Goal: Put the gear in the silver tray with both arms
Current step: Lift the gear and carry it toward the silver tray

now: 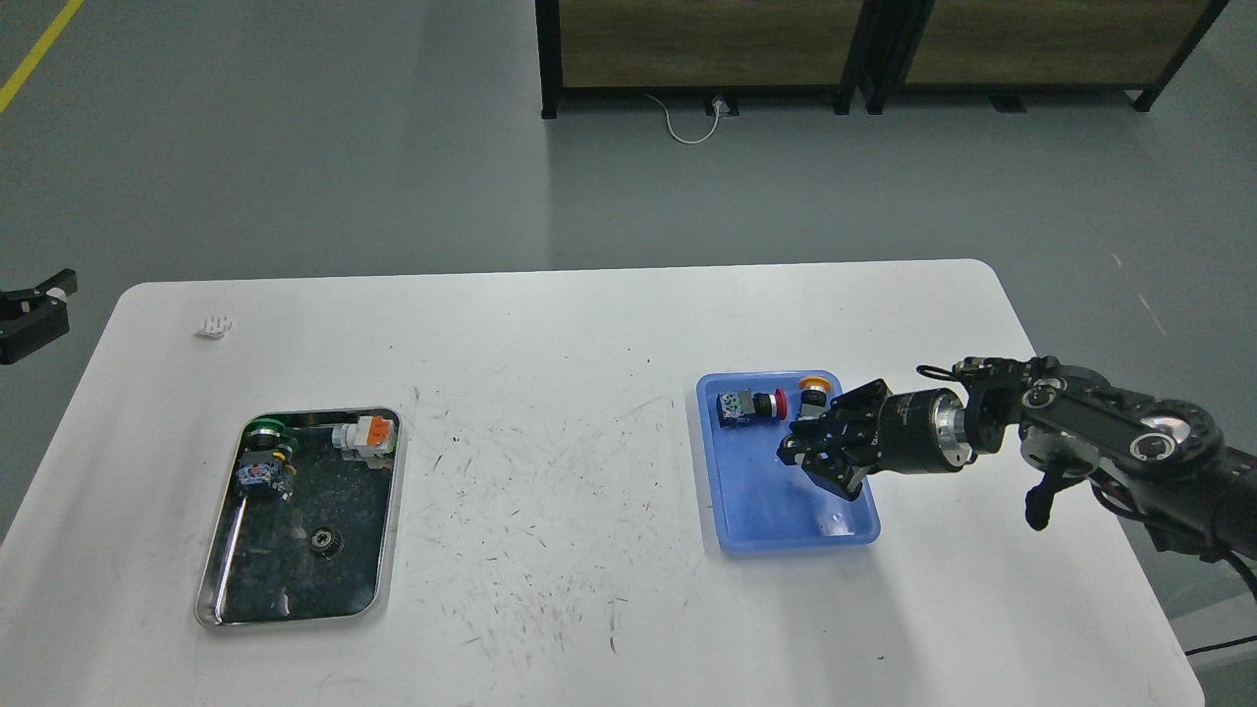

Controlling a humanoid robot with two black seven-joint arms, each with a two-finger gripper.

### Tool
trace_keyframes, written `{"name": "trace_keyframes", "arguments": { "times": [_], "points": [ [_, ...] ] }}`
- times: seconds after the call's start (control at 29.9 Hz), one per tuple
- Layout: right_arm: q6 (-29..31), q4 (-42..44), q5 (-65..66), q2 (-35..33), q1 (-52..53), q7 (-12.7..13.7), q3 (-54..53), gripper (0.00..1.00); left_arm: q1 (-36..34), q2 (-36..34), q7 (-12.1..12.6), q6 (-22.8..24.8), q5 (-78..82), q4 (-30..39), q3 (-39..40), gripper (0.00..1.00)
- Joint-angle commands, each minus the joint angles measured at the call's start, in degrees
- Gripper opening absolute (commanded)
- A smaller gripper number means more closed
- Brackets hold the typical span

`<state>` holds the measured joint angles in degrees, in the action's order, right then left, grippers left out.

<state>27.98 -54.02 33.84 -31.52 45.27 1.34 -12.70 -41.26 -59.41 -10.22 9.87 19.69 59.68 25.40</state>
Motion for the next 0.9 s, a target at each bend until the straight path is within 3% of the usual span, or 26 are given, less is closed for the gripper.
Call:
{"name": "trace_keyframes", "arguments": {
  "times": [0.0,0.3,0.64,0.74,0.8,0.87],
  "points": [
    [0.02,0.41,0.26,5.49,0.61,0.24,1.71,0.22,-0.83,0.09,0.64,-0.20,0.00,0.00,0.00,0.98],
    [0.02,5.68,0.61,19.47,1.49,0.24,8.39,0.22,-1.36,0.70,2.14,-0.99,0.00,0.08,-0.09,0.98],
    [0.02,9.28,0.70,28.53,2.01,-0.02,11.56,0.26,-1.36,0.88,2.14,-1.78,0.00,0.08,-0.18,0.98],
    [0.02,11.04,0.70,30.98,2.36,-0.11,11.65,0.40,-1.36,0.62,2.14,-1.78,0.00,0.08,-0.27,0.98],
    [0.02,12.27,0.70,31.52,2.28,-0.20,11.65,0.64,-1.36,0.53,2.14,-1.78,0.00,0.08,-0.27,0.98],
    [0.02,13.59,0.70,31.52,2.28,-0.55,11.56,0.81,-1.36,0.53,2.05,-1.78,0.00,0.08,-0.27,0.98]
  ]
}}
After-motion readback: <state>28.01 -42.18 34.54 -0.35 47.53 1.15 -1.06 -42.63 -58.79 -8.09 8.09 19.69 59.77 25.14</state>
